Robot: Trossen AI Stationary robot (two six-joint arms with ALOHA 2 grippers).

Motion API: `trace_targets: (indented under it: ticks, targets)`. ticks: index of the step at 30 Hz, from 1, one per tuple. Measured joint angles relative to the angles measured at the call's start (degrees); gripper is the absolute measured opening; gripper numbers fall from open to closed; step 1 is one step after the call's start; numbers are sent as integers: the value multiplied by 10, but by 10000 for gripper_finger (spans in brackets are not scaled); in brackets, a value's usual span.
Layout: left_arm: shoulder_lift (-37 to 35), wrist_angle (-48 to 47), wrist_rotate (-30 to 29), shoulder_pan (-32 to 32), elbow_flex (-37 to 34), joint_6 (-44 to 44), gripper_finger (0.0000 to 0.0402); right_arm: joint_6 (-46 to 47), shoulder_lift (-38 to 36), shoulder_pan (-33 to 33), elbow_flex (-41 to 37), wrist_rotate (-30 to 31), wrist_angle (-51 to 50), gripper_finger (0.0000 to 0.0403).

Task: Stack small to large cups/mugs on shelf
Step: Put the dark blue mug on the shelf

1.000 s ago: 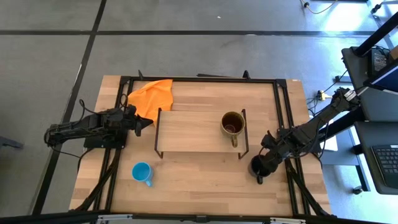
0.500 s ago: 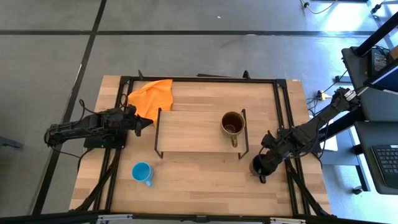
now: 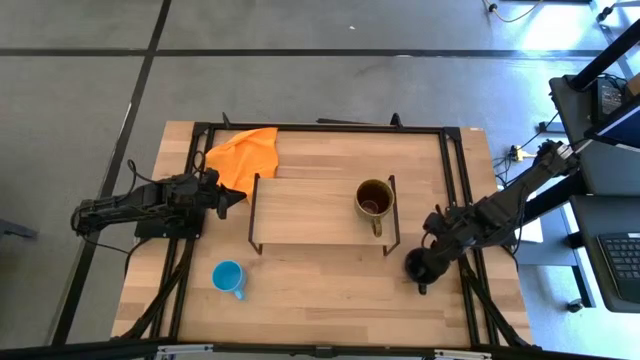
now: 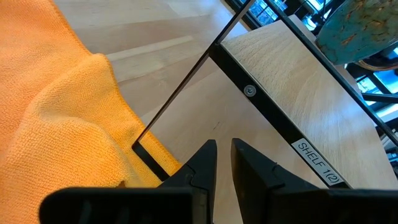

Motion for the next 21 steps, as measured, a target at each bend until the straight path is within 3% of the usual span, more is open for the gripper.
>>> trace_targets:
  ticks: [8, 15, 21]
  targets:
    - [0, 0, 0, 0, 0, -1, 42, -5, 0, 0, 58, -66, 4, 22]
    - [0, 0, 0, 0, 0, -1, 42, -4, 8, 0, 151, -70, -2, 22]
    - [0, 0, 0, 0, 0, -1, 42, -41, 60, -9, 247, -66, -37, 22]
